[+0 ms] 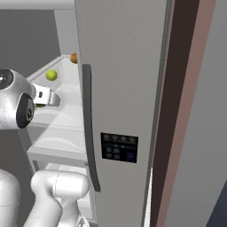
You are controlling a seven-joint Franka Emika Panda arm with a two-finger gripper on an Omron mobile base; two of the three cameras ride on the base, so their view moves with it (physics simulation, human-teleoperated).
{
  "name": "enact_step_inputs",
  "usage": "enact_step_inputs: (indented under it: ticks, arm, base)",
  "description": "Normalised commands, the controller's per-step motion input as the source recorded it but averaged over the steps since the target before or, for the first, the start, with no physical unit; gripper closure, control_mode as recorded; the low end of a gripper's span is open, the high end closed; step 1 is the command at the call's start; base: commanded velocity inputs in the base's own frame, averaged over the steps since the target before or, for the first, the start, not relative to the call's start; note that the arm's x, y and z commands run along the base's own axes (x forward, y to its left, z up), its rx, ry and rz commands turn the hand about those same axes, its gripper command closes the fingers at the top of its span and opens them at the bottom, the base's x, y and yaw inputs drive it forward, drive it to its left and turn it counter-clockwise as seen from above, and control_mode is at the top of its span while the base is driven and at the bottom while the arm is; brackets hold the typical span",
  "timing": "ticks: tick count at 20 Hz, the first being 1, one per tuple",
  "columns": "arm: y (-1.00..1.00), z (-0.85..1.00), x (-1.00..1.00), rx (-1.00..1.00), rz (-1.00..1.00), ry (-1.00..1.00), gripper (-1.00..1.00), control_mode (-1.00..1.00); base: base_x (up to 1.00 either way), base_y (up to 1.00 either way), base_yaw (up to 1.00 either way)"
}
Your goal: Pick up the pear and orange from the fridge and place one fruit on each plate on the dining counter.
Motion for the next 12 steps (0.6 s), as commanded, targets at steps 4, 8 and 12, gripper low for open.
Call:
enact_step_inputs:
  ticks: [4, 8, 12]
  arm:
    - [-0.36, 0.70, -0.84, 0.00, 0.00, 0.15, 1.00, -1.00]
    - [-0.20, 0.55, -0.56, 0.00, 0.00, 0.28, 1.00, -1.00]
    - [0.00, 0.06, -0.12, -0.10, 0.00, 0.38, 1.00, -1.00]
  base:
    - [0.00, 0.00, 0.00]
    - [0.00, 0.00, 0.00]
    - [0.00, 0.00, 0.00]
